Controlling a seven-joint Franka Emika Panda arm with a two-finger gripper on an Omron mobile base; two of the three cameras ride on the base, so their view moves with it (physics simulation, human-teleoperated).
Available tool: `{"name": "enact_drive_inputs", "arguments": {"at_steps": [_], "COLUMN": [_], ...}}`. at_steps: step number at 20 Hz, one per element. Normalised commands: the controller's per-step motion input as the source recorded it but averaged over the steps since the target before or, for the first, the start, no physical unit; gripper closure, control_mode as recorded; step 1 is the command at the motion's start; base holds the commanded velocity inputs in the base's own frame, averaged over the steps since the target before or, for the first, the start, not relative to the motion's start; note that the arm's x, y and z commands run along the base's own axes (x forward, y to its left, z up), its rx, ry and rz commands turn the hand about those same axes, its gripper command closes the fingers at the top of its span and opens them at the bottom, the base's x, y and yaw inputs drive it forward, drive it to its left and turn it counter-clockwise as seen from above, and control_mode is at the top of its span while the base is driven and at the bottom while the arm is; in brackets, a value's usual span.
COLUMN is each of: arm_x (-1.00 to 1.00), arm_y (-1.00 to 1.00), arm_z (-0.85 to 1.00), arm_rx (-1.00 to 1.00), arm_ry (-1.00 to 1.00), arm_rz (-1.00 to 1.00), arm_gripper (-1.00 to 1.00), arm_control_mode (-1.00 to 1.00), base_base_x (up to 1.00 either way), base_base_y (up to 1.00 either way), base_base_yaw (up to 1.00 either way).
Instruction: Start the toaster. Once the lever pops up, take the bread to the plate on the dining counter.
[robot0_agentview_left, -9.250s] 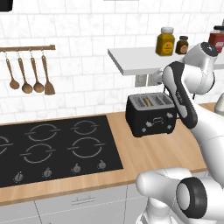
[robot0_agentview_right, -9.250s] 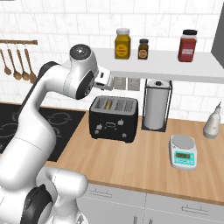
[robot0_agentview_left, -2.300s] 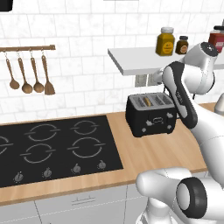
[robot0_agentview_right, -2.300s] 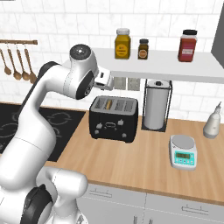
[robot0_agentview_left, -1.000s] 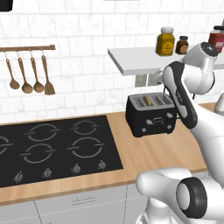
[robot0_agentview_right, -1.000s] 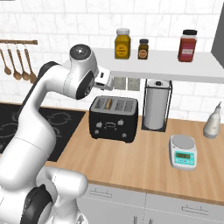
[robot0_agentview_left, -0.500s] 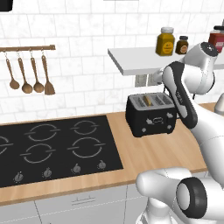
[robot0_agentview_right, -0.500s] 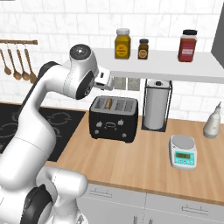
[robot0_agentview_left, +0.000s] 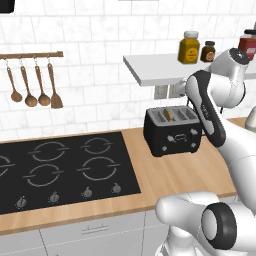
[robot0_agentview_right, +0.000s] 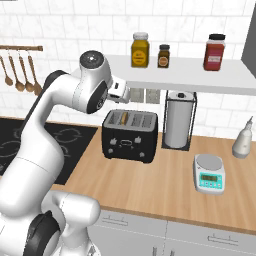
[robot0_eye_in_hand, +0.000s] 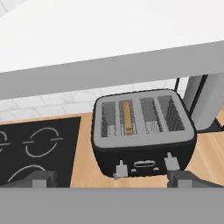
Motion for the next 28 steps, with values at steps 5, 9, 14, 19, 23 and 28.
{"name": "enact_drive_inputs", "arguments": {"at_steps": [5,9,14,19,23,28], "arm_x": [0.00,0.00,0.00,0.00,0.00,0.00], "arm_y": [0.00,0.00,0.00,0.00,0.00,0.00], "arm_z": [0.00,0.00,0.00,0.00,0.00,0.00], "arm_rx": [0.00,0.00,0.00,0.00,0.00,0.00], "arm_ry": [0.00,0.00,0.00,0.00,0.00,0.00], "arm_rz": [0.00,0.00,0.00,0.00,0.00,0.00], "arm_gripper": [-1.00,-1.00,-1.00,-1.00,-1.00,-1.00], "arm_control_mode": [-1.00,-1.00,-1.00,-1.00,-1.00,-1.00], "base_base_x": [0.00,0.00,0.00,0.00,0.00,0.00], "base_base_y": [0.00,0.00,0.00,0.00,0.00,0.00], "base_base_yaw": [0.00,0.00,0.00,0.00,0.00,0.00]}}
